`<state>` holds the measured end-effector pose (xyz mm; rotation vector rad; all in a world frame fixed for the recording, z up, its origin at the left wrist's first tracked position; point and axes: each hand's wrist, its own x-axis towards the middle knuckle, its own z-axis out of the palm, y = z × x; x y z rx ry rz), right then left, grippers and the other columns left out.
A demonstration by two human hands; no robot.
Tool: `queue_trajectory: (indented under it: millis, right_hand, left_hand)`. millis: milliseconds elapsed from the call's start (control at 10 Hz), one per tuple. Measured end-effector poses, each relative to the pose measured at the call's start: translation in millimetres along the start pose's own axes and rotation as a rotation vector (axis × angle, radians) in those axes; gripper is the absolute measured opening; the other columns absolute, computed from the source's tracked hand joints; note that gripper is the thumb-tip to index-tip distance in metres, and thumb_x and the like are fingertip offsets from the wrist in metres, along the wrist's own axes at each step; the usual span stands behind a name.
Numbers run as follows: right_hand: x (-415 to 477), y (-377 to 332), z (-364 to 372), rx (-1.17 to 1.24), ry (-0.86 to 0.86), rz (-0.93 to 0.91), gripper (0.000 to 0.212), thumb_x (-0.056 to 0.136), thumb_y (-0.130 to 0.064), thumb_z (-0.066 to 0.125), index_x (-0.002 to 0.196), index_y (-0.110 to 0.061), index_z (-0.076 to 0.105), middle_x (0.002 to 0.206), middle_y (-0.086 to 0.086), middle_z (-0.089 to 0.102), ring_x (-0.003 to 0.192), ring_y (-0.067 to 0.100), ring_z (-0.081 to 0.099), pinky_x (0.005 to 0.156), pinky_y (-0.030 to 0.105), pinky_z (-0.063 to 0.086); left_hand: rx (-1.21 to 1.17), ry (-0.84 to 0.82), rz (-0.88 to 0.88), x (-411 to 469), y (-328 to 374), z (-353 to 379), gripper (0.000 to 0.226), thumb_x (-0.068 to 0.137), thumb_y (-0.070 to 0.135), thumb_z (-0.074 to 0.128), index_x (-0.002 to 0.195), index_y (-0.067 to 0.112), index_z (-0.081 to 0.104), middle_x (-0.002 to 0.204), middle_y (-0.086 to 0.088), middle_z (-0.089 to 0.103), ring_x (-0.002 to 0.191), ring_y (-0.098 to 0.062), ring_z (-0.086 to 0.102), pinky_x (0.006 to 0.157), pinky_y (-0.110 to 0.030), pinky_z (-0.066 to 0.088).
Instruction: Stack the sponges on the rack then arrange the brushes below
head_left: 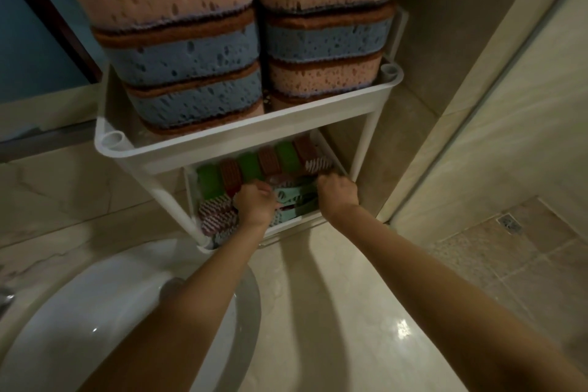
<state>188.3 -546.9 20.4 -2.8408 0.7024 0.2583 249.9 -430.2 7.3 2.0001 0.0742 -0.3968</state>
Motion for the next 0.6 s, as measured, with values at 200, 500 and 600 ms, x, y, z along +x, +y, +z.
queue_trajectory:
  millis: [200,500,600]
  right_hand:
    - [0,0,-8,0.034,-0.036,0.008,0.026,0.092,-0.010,0.052,0.118,-0.010,0.056,0.118,0.011,0.058,0.111,0.027,0.057,0.095,0.038,0.050]
    - [-10,-2,2,0.141,-0.001,0.041,0.049,0.091,-0.005,0.050,0.137,-0.007,0.031,0.132,0.019,0.047,0.120,0.037,0.050,0.102,0.051,0.043]
    - [-21,-7,-5,0.144,0.026,0.033,0.049,0.091,-0.005,0.048,0.138,-0.005,0.031,0.138,0.019,0.041,0.125,0.037,0.045,0.105,0.047,0.040]
  left_hand:
    - [0.069,0.039,0.036,9,-1,5,0.012,0.085,-0.004,0.055,0.091,-0.008,0.064,0.097,-0.029,0.067,0.089,-0.040,0.067,0.081,-0.048,0.056]
    - [0.171,0.153,0.109,-8,2,-6,0.024,0.092,0.008,0.051,0.108,-0.010,0.056,0.114,-0.028,0.060,0.107,-0.039,0.058,0.088,-0.040,0.045]
    - [0.188,0.170,0.083,-18,3,-20,0.025,0.093,0.005,0.047,0.113,-0.006,0.054,0.121,-0.025,0.057,0.112,-0.037,0.054,0.089,-0.037,0.042]
